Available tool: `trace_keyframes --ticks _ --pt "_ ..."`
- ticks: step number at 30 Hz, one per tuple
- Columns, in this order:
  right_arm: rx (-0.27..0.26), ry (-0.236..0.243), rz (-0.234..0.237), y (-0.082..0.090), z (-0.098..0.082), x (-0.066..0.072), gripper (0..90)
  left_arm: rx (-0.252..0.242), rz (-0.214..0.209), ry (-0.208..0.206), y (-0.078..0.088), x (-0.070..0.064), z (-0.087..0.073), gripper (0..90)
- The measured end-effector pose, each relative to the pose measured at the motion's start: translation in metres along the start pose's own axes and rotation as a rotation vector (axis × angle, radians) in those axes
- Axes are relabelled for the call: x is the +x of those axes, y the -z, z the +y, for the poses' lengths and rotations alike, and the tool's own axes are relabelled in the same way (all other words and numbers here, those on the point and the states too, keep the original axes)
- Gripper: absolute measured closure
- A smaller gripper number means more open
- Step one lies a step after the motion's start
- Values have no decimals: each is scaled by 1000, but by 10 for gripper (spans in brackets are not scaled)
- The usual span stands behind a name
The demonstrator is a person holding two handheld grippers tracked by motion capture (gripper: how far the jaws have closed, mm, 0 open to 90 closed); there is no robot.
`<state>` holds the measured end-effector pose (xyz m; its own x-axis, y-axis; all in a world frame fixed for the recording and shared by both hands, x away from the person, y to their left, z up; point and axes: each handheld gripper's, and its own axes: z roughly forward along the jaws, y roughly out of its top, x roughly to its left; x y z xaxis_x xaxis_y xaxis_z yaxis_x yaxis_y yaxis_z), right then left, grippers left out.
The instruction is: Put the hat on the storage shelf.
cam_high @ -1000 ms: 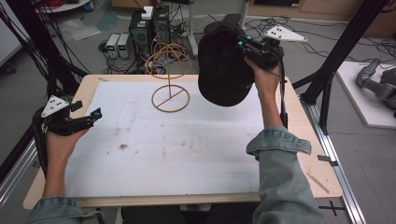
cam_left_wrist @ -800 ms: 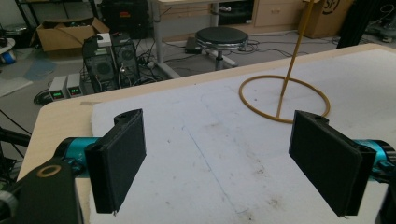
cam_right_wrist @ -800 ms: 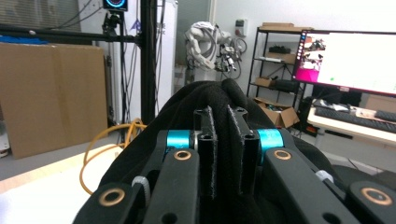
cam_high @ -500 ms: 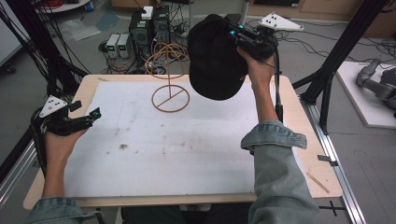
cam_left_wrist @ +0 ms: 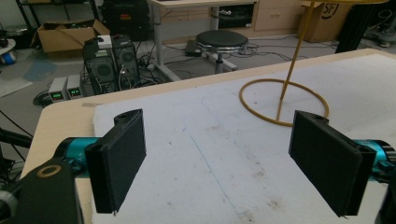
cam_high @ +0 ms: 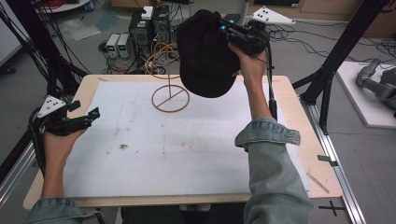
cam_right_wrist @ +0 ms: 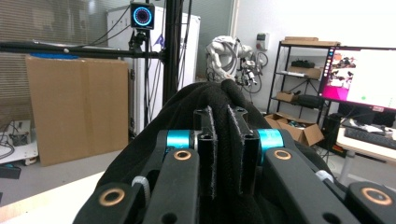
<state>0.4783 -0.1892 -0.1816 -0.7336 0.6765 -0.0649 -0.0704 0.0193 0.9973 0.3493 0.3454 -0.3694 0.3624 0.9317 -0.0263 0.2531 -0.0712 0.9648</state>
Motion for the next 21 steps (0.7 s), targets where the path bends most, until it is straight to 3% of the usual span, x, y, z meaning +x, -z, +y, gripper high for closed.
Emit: trace_keyframes --ticks 21 --pt "-11 -2 35 -21 6 12 837 -7 -1 6 2 1 1 191"
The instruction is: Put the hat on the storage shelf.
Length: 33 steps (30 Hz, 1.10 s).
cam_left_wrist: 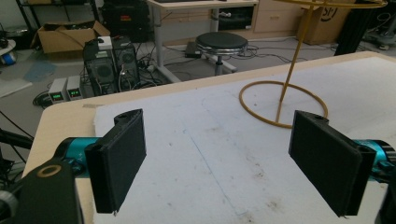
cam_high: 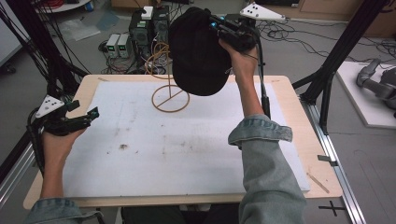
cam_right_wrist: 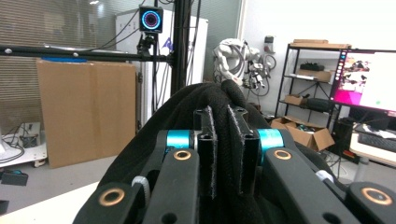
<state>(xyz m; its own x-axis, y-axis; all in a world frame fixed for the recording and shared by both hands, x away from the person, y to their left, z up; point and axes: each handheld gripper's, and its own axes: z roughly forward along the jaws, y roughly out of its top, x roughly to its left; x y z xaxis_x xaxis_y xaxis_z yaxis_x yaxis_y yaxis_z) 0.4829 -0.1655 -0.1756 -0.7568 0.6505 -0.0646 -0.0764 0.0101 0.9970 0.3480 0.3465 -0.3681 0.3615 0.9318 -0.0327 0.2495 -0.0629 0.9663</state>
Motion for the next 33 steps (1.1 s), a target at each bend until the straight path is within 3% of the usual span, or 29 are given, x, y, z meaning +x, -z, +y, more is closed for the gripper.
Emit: trace_keyframes --ticks 7,17,33 --pt "-8 2 26 -11 5 9 837 -4 0 1 2 1 0 191" --pt "2 -21 62 -36 -4 17 836 -9 -1 3 6 2 0 191" --pt "37 -39 71 -65 -15 25 835 -19 3 13 10 5 0 191"
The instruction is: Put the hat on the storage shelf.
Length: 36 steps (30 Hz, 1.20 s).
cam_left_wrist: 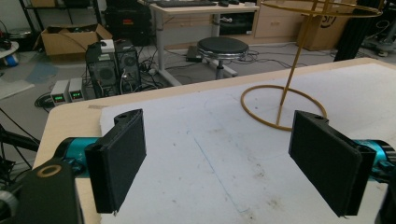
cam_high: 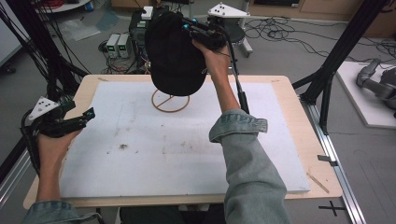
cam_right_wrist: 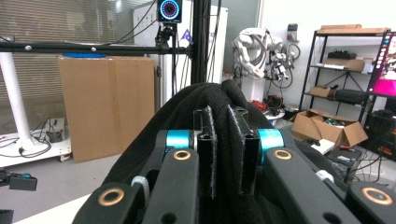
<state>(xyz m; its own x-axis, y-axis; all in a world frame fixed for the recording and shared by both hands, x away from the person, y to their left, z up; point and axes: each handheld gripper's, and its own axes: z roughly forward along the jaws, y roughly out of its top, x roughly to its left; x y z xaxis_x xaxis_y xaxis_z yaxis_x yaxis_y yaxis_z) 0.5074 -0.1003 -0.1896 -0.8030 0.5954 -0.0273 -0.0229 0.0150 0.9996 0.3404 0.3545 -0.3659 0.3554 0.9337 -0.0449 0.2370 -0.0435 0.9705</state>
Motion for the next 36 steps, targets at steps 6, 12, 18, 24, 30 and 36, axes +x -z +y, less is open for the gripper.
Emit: trace_keyframes --ticks 6,12,18,24,30,36 --pt "22 -14 -10 -9 -6 -3 834 0 -2 -1 0 0 0 191" --pt "35 -27 -15 -16 -11 -5 833 1 -2 3 0 0 -1 191" --pt "53 -53 -24 -25 -17 -7 832 1 -5 3 0 0 -1 192" --pt "71 -67 -35 -32 -21 -8 831 1 -5 0 -1 0 -1 191" --pt "92 -75 -48 -38 -27 -9 829 2 -6 1 -1 0 -1 191" --pt "111 -86 -56 -44 -33 -9 826 7 -6 -1 -1 -1 -1 192"
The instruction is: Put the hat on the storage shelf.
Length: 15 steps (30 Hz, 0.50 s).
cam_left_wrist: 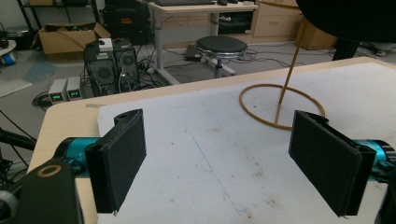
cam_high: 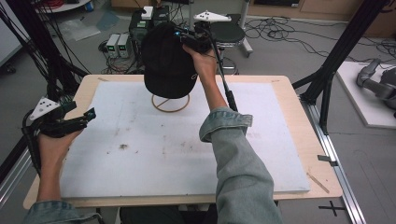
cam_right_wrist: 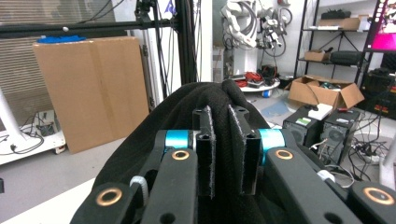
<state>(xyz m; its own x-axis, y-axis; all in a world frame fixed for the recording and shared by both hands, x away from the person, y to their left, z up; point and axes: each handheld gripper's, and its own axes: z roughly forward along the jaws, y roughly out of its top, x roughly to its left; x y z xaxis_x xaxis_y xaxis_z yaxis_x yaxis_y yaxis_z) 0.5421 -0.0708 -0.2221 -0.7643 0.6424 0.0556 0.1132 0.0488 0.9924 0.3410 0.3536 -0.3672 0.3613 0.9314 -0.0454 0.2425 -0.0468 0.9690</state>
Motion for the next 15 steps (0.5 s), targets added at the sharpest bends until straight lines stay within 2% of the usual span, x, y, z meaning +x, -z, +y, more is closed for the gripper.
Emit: trace_keyframes --ticks 9,15 --pt "35 -5 -24 -11 -6 1 819 0 0 1 0 0 0 192" --pt "49 9 -49 -16 -10 3 813 3 -2 -5 -1 -1 0 192"
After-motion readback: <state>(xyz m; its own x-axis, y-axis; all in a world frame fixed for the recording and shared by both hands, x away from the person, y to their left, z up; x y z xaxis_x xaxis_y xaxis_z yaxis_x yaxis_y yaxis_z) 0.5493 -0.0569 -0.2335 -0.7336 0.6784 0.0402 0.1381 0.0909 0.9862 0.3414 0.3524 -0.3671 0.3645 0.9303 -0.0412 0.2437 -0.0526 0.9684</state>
